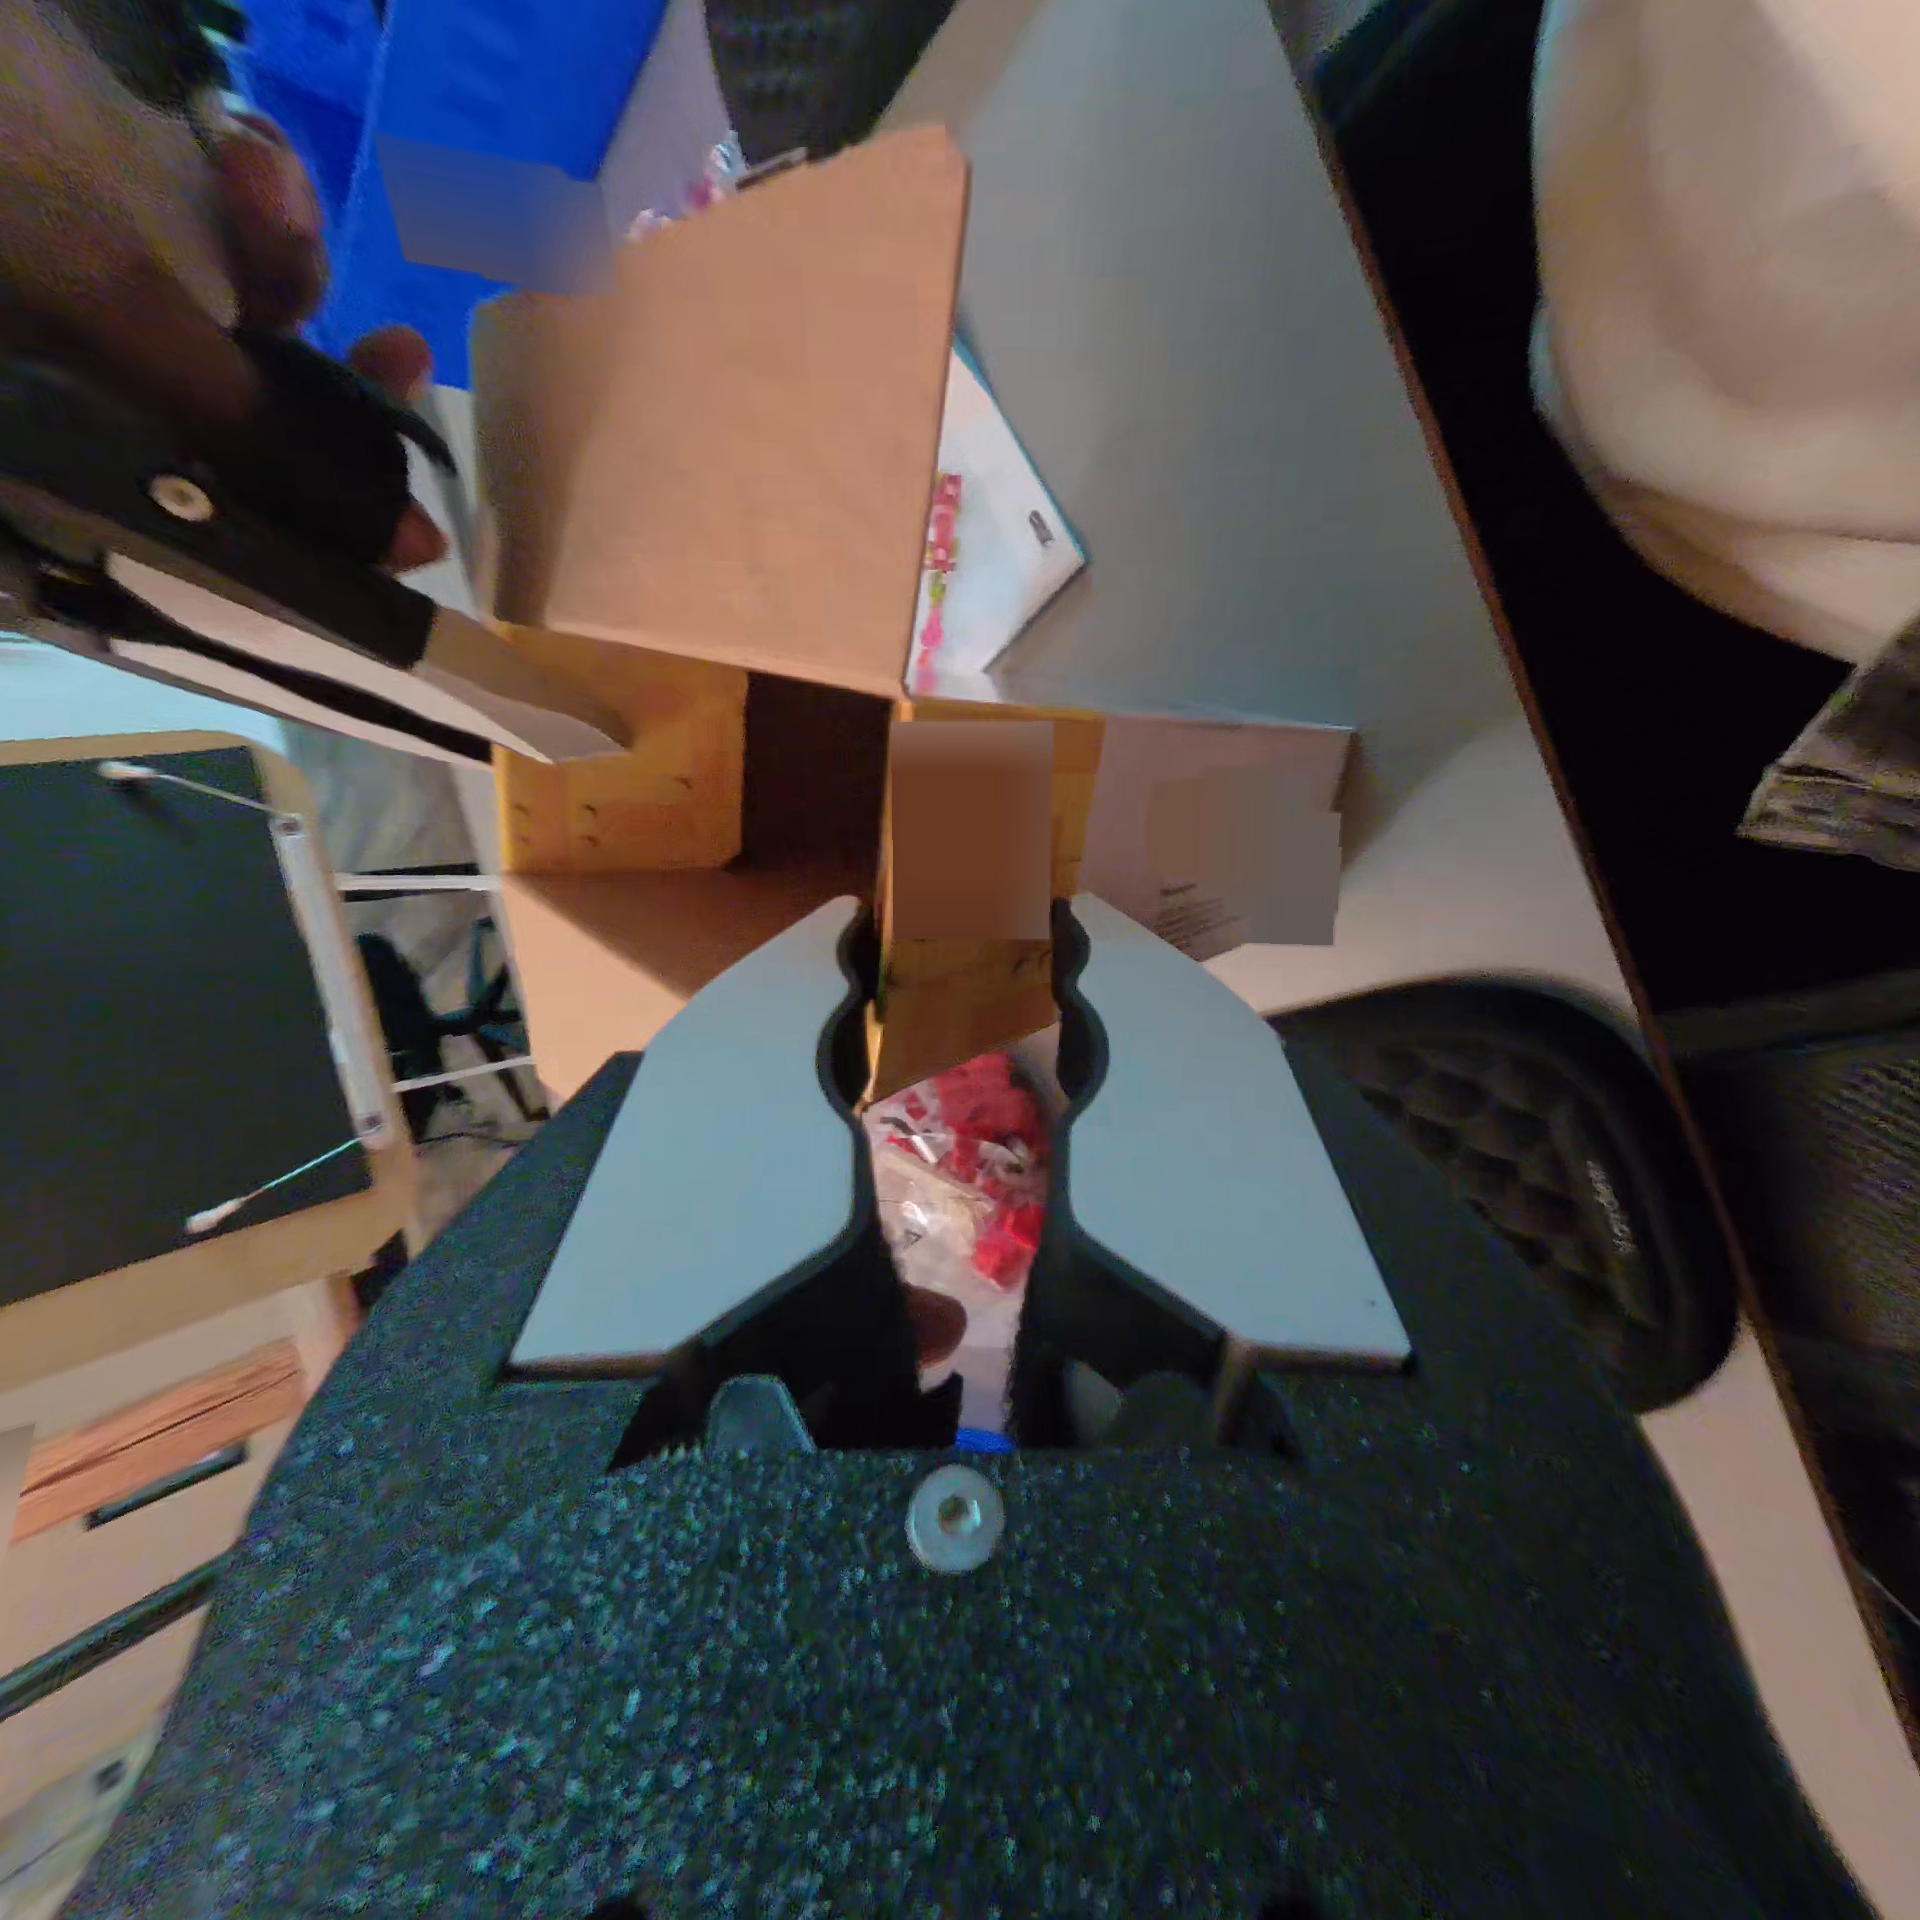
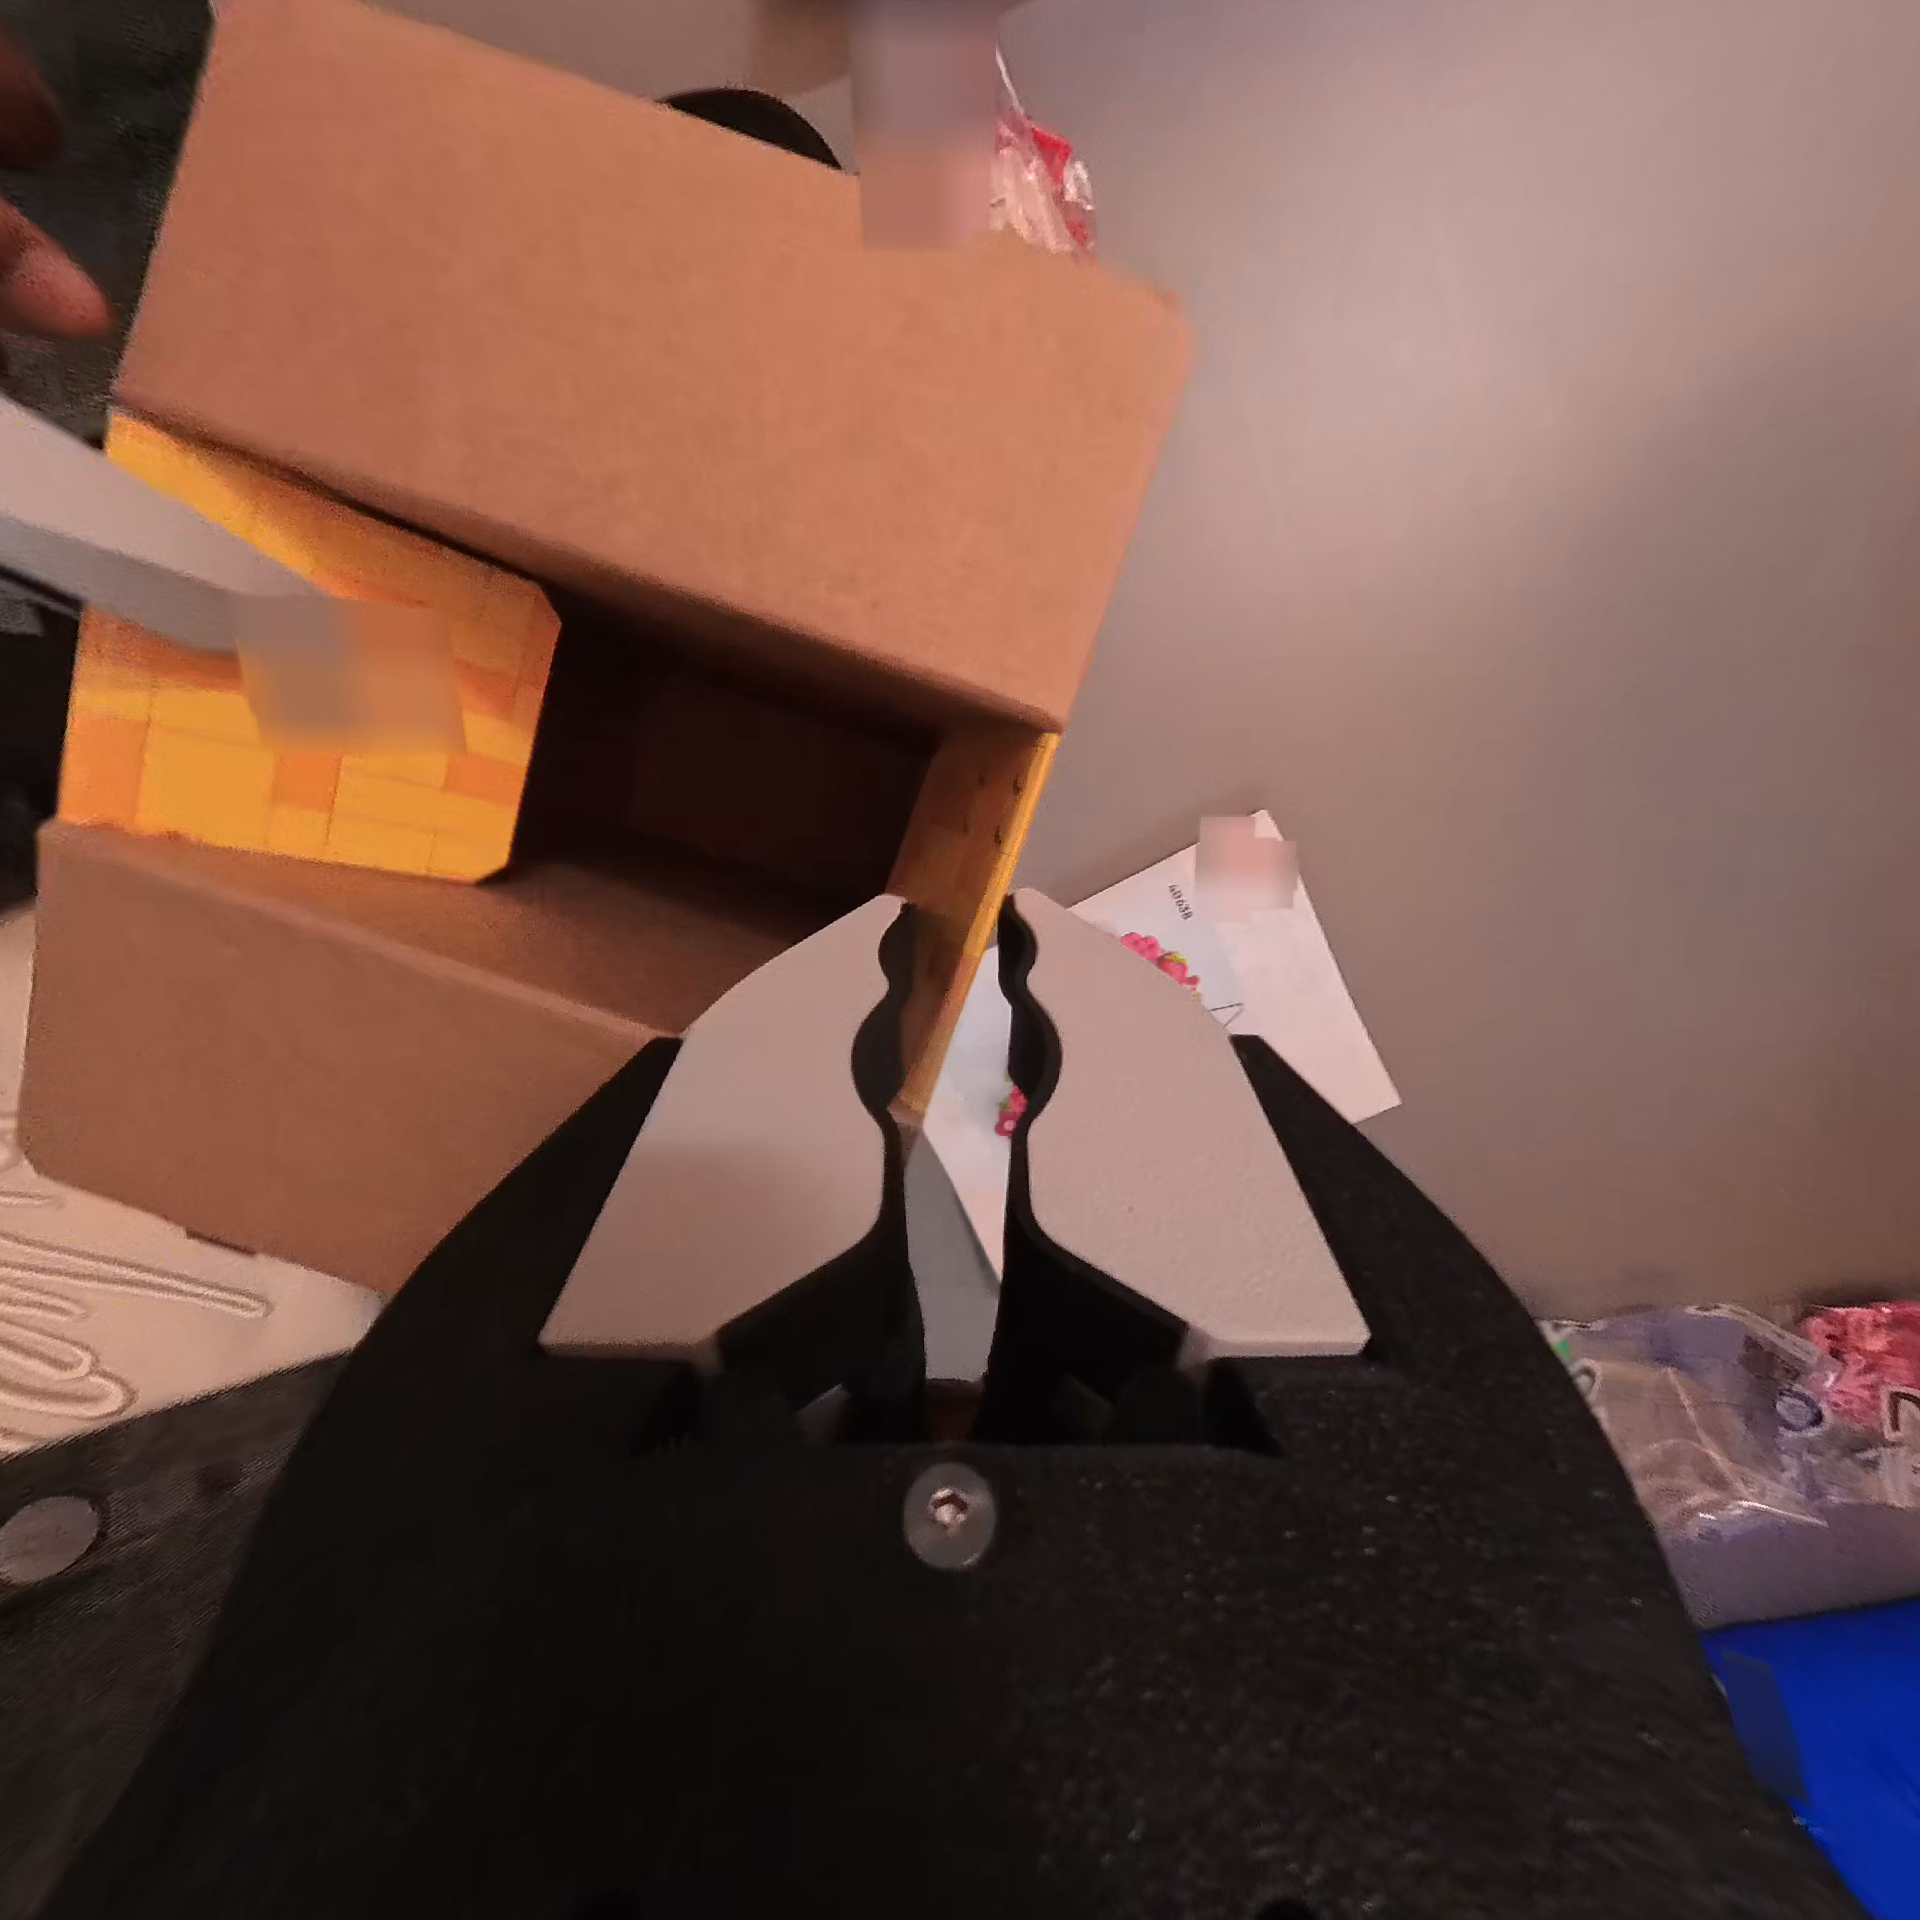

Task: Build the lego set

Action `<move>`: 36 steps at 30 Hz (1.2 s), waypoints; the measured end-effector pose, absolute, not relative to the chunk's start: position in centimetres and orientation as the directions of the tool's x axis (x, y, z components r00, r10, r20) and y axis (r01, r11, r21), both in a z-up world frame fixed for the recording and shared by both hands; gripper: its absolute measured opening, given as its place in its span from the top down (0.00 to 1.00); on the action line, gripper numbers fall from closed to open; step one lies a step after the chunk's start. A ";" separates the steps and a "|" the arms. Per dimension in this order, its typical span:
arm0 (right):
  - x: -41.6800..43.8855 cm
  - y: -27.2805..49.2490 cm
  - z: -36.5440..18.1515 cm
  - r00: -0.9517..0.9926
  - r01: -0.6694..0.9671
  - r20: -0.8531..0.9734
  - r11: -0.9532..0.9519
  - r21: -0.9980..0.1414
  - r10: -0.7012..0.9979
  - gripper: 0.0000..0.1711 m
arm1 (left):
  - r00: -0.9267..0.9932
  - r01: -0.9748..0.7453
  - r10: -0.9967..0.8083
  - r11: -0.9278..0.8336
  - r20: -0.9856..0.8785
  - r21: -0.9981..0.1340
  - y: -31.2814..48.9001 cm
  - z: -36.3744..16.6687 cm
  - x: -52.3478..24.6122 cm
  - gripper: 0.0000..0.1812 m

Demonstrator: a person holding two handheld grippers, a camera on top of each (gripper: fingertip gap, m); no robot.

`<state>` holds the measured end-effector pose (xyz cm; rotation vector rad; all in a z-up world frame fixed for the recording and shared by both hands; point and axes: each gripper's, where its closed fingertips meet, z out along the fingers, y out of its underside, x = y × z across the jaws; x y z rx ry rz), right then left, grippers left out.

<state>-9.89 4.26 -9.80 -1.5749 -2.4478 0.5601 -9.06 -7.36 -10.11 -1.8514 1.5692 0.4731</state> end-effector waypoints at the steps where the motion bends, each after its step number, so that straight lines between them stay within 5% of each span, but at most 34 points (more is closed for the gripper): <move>1: -9.7 4.1 -9.8 -0.427 0.839 -0.069 0.366 -0.402 0.902 0.91 | 0.203 -0.969 -0.757 -0.063 -0.621 -0.239 -7.6 -10.2 -9.2 0.84; 6: -8.9 4.1 -9.7 -0.450 0.820 -0.080 0.377 -0.430 0.889 0.90 | 0.095 -0.983 -0.855 -0.001 -0.509 -0.183 -7.9 -10.2 -9.1 0.89; 9: -7.8 3.9 -8.6 -0.580 0.701 -0.101 0.432 -0.568 0.808 0.86 | 0.041 -0.977 -0.855 0.074 -0.517 -0.201 -7.7 -10.2 -9.2 0.89; 12: -4.9 3.2 -4.7 -0.792 0.314 0.015 0.430 -0.846 0.610 0.67 | -0.004 -0.962 -0.846 0.149 -0.534 -0.228 -7.8 -10.2 -9.4 0.89; 14: -2.6 3.6 -2.7 -0.800 -0.050 0.261 0.372 -0.927 0.541 0.61 | -0.022 -0.962 -0.840 0.165 -0.541 -0.217 -7.8 -10.2 -9.7 0.89; 17: -1.8 4.3 -3.3 -0.497 -0.433 0.666 0.506 -0.746 0.556 0.55 | -0.056 -0.959 -0.838 0.197 -0.543 -0.205 -7.7 -10.2 -9.5 0.89; 27: -1.2 4.4 -6.2 -0.347 -0.496 0.907 0.773 -0.395 0.240 0.52 | -0.092 -0.948 -0.853 0.233 -0.513 -0.218 -7.3 -10.1 -9.6 0.89; 33: -1.5 2.4 -7.0 -0.310 -0.580 0.946 0.768 -0.271 0.100 0.68 | -0.116 -0.946 -0.859 0.249 -0.499 -0.208 -7.1 -10.1 -9.5 0.89; 36: -1.7 1.4 -5.4 -0.358 -0.608 0.921 0.709 -0.356 0.155 0.98 | -0.123 -0.947 -0.861 0.250 -0.494 -0.201 -6.9 -10.1 -9.5 0.89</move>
